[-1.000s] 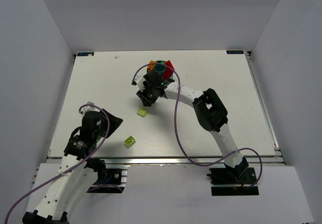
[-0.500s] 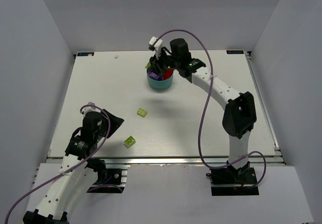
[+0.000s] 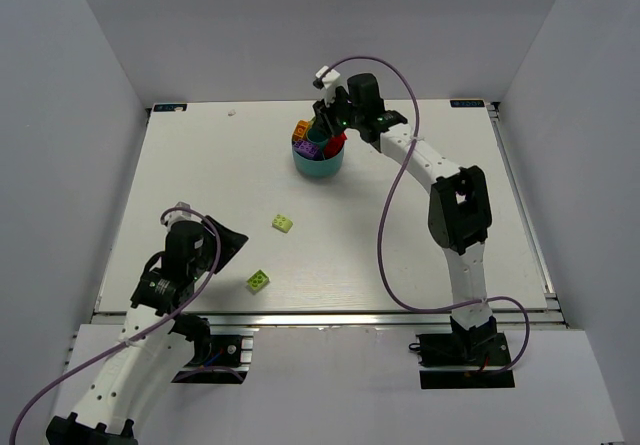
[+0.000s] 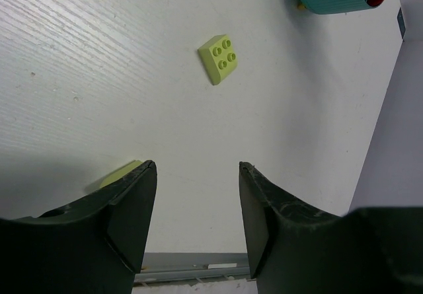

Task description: Sort the legos into containers by color

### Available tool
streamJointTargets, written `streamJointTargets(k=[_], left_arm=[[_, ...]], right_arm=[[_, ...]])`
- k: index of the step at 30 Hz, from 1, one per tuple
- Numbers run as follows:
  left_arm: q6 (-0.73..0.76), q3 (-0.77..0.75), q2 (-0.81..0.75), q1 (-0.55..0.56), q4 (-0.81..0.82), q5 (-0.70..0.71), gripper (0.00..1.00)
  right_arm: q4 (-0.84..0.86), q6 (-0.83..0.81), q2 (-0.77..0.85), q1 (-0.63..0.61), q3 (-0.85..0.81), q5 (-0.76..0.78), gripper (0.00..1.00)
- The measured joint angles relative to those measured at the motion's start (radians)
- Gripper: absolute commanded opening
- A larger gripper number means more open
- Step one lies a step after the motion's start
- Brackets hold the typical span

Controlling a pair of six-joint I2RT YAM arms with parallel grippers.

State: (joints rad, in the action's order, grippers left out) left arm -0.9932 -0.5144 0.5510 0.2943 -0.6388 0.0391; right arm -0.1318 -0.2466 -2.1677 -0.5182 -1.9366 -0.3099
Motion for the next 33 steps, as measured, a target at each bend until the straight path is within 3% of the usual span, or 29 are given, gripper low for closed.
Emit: streamJointTargets(k=[7, 24, 33], left_arm=[[0.0, 0.012, 0.011, 0.0, 0.019, -0.004, 0.62], [-0.002, 0.016, 0.011, 0.0, 0.019, -0.006, 0.63], [-0.002, 0.016, 0.011, 0.0, 0.018, -0.006, 0.63]], right_arm=[[0.002, -0.016, 0.0, 0.0, -0.022, 0.001, 0.15], [0.001, -0.069, -0.038, 0.0, -0.018, 0.024, 0.27], [0.001, -0.079, -0.048, 0.0, -0.013, 0.028, 0.44]])
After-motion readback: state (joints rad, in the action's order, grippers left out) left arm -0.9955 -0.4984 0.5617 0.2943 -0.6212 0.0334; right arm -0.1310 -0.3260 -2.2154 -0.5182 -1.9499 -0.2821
